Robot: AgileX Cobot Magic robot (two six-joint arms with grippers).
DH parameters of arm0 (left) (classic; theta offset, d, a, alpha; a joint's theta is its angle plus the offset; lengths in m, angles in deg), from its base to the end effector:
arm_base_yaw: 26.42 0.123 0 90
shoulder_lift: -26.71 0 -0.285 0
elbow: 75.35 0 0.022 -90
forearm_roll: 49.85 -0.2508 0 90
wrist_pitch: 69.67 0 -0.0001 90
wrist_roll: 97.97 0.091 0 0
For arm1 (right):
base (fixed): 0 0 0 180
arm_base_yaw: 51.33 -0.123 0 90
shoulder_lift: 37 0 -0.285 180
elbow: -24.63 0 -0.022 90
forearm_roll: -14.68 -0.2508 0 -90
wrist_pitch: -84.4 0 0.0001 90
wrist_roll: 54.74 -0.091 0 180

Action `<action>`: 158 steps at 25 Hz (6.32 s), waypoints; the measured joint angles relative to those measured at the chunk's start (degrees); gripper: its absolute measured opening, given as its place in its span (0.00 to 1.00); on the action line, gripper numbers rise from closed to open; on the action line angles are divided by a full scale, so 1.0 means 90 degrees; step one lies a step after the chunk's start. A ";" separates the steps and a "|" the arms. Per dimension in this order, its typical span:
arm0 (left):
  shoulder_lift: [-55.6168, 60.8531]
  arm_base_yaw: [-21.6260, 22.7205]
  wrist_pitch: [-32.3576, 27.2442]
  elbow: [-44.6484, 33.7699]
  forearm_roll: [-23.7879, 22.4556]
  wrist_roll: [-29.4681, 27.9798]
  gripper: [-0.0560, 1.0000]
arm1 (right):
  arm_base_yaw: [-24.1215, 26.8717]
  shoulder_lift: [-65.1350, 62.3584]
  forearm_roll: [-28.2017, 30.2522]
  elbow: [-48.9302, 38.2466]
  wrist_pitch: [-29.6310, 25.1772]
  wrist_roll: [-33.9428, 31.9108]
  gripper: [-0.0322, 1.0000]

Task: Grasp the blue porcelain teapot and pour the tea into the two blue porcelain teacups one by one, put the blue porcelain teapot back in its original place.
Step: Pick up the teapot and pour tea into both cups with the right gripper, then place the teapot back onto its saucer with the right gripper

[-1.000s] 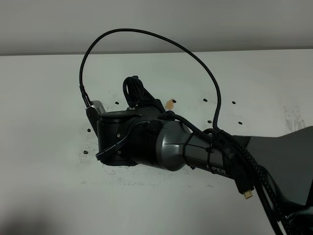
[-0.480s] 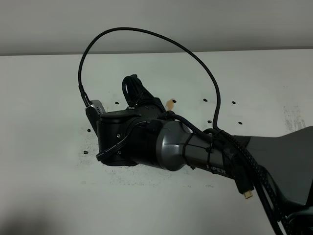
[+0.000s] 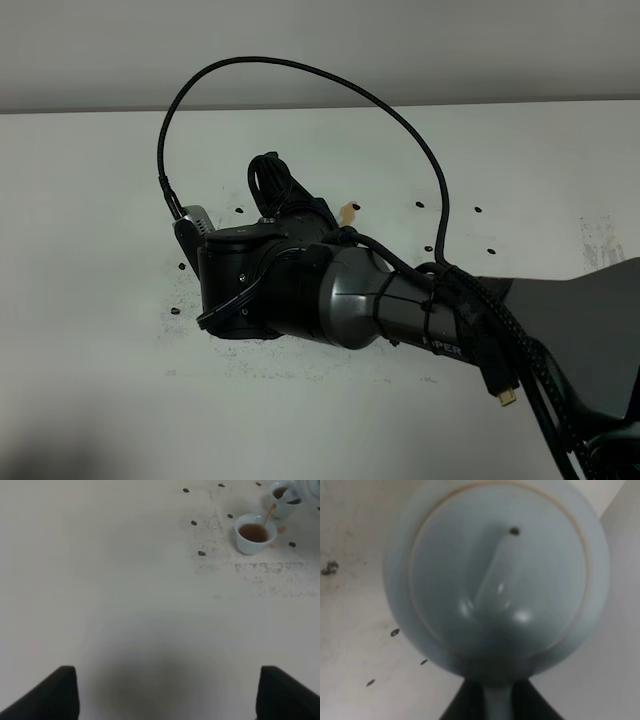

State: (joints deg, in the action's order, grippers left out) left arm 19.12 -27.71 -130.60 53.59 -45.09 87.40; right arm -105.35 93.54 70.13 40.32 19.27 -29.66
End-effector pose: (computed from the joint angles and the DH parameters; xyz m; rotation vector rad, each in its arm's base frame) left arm -0.0010 -0.0066 0.2651 0.1231 2.0810 -0.0570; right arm 0.3118 0.3137 0.1956 -2.1051 1.6441 -1.2042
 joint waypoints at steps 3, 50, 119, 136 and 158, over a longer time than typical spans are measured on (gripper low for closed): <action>0.0000 0.0000 0.0000 0.0000 0.0000 0.0000 0.74 | 0.0000 0.0000 0.0000 0.0000 0.0001 0.0007 0.10; 0.0000 0.0000 -0.0003 0.0000 0.0000 -0.0006 0.74 | 0.0247 -0.1143 -0.3111 0.0247 0.0154 -0.2787 0.10; 0.0000 0.0000 -0.0004 0.0000 0.0000 0.0001 0.74 | 0.3044 -0.1954 -0.5373 -0.2393 0.2058 -0.3304 0.10; 0.0000 0.0000 0.0002 0.0000 0.0000 -0.0004 0.74 | 0.3327 -0.1954 -0.5463 -0.3180 0.2770 -0.3339 0.10; 0.0000 0.0000 0.0002 0.0000 0.0000 0.0009 0.74 | 0.3441 -0.1651 -0.5611 -0.3380 0.3101 -0.3347 0.10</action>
State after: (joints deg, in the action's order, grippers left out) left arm 19.12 -27.71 -130.58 53.59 -45.09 87.48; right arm -74.39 78.68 19.63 9.90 47.18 -59.78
